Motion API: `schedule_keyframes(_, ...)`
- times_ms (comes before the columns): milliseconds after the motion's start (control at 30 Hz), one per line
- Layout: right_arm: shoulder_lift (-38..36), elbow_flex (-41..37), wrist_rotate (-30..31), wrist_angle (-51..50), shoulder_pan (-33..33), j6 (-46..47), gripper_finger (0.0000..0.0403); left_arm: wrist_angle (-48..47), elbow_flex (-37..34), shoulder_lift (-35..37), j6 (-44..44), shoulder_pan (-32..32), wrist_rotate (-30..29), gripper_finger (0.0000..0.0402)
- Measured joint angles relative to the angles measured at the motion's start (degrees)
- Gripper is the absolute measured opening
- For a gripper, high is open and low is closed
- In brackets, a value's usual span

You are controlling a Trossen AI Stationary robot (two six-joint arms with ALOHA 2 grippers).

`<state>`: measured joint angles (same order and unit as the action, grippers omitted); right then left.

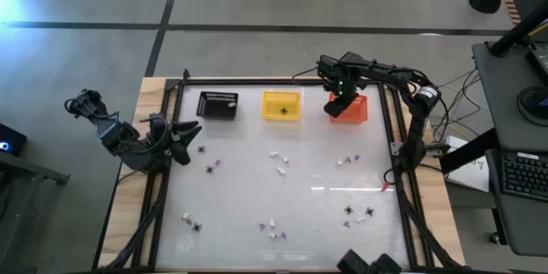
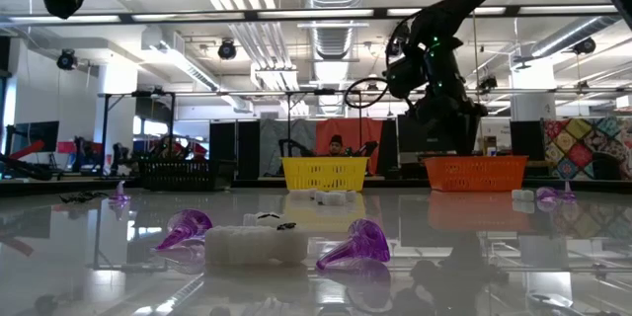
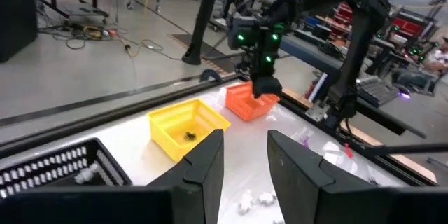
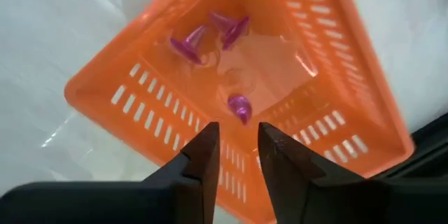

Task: Sort Halloween decoration
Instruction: Put the white skeleton toy into the black basket

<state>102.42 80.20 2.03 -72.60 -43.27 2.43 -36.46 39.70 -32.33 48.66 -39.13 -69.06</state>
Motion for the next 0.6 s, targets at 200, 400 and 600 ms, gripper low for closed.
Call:
schedule_keyframes(200,-0.6,1.5,-8.3,-2.4,0.1,0.0,0.0096,3.6,0.0,-3.7,-0.7,0.2,3.6,0.0094)
schedule_keyframes(400,-3.3,4.6,-11.1,-2.3,1.9,2.7,0.0096,7.0,0.0,-7.7,-1.7,1.1,6.4,0.0094)
schedule_keyframes(600,-8.5,6.8,-11.1,-1.7,5.3,7.5,0.0095,7.4,0.0,-11.3,-2.1,3.0,15.1,0.0094)
